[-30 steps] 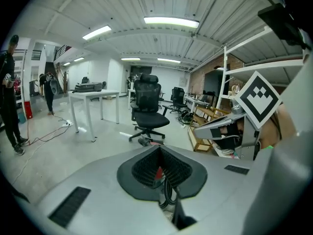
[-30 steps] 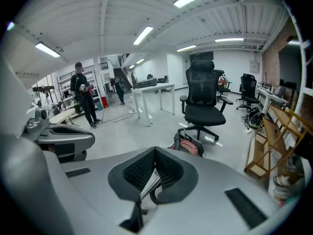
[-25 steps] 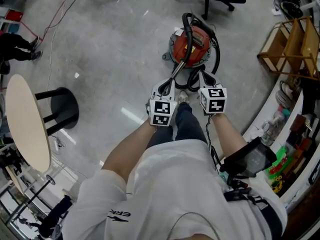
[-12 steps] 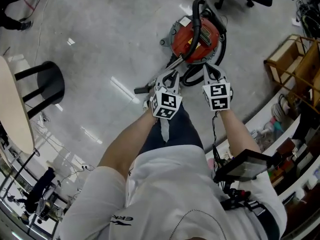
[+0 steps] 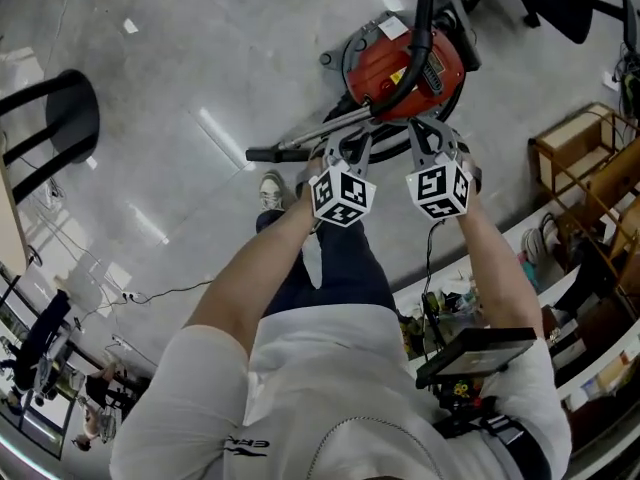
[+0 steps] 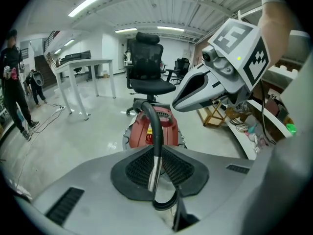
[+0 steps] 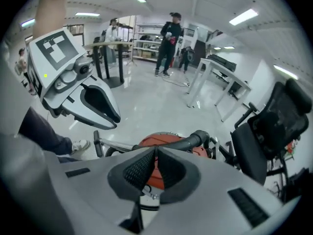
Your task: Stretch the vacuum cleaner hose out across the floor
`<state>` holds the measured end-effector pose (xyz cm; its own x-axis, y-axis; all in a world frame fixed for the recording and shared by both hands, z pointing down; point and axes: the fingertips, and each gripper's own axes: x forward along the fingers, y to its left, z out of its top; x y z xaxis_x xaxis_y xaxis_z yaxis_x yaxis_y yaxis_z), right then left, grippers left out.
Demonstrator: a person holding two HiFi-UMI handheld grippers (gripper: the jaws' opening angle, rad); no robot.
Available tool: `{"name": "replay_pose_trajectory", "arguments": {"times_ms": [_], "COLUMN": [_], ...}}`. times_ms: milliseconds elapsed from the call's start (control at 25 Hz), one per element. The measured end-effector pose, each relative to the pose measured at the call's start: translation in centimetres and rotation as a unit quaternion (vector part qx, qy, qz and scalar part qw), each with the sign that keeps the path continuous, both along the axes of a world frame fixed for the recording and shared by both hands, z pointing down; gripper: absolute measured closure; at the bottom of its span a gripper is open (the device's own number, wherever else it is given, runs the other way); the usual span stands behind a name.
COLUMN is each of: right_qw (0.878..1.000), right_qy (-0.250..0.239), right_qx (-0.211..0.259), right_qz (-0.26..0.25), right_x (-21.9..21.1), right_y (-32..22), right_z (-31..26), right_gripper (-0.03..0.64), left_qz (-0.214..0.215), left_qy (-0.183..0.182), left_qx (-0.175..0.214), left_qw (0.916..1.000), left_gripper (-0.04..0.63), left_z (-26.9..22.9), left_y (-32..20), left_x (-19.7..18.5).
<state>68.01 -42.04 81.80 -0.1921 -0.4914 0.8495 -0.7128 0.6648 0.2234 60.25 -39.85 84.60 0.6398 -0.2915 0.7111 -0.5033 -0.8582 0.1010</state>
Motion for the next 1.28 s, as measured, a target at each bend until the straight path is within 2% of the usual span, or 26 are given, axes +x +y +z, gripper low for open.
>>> {"name": "replay_pose_trajectory", "arguments": {"times_ms": [120, 200, 280, 440, 640, 840, 960, 1040, 1120, 1160, 1200, 1280], "right_qw": [0.996, 0.984, 0.966, 0.923, 0.870, 0.802, 0.783, 0.765, 0.748, 0.745, 0.749, 0.773], "right_qy": [0.055, 0.105, 0.146, 0.212, 0.264, 0.310, 0.319, 0.340, 0.360, 0.364, 0.361, 0.334], "right_qx": [0.006, 0.012, 0.015, 0.032, 0.049, 0.044, 0.043, 0.046, 0.051, 0.051, 0.047, 0.024], "right_qz": [-0.075, -0.147, -0.211, -0.319, -0.414, -0.508, -0.532, -0.545, -0.555, -0.556, -0.554, -0.538], "right_x": [0.2, 0.4, 0.7, 1.4, 1.2, 0.9, 0.7, 1.1, 1.3, 1.3, 1.2, 0.9], "right_y": [-0.2, -0.2, -0.4, -1.8, -4.0, -3.9, -3.9, -4.2, -4.6, -4.7, -4.6, -3.9], "right_z": [1.4, 2.6, 3.7, 5.3, 7.0, 9.4, 10.7, 11.0, 11.0, 10.9, 10.8, 10.8], "right_gripper": [0.609, 0.542, 0.500, 0.422, 0.374, 0.356, 0.356, 0.359, 0.406, 0.411, 0.411, 0.413], "left_qz": [0.011, 0.016, 0.019, 0.020, 0.038, 0.061, 0.066, 0.068, 0.064, 0.059, 0.053, 0.039], "left_qy": [-0.005, -0.009, -0.010, -0.016, -0.029, -0.046, -0.047, -0.045, -0.043, -0.043, -0.044, -0.048], "left_qx": [-0.003, -0.003, -0.003, 0.002, 0.017, 0.022, 0.018, 0.019, 0.022, 0.022, 0.021, 0.014], "left_qw": [0.9999, 0.9998, 0.9998, 0.9997, 0.9987, 0.9968, 0.9966, 0.9965, 0.9968, 0.9971, 0.9974, 0.9980], "left_gripper": [0.504, 0.471, 0.459, 0.448, 0.437, 0.416, 0.416, 0.416, 0.416, 0.416, 0.416, 0.416], "left_z": [1.8, 2.9, 4.1, 6.2, 8.4, 10.0, 10.7, 11.0, 11.0, 10.9, 10.8, 10.8], "left_y": [0.2, 0.2, -0.1, -0.7, -1.4, -1.3, -1.2, -1.2, -1.3, -1.3, -1.3, -1.2], "left_x": [0.5, 0.9, 1.5, 2.6, 3.8, 4.8, 5.4, 5.6, 5.6, 5.5, 5.3, 4.7]}}
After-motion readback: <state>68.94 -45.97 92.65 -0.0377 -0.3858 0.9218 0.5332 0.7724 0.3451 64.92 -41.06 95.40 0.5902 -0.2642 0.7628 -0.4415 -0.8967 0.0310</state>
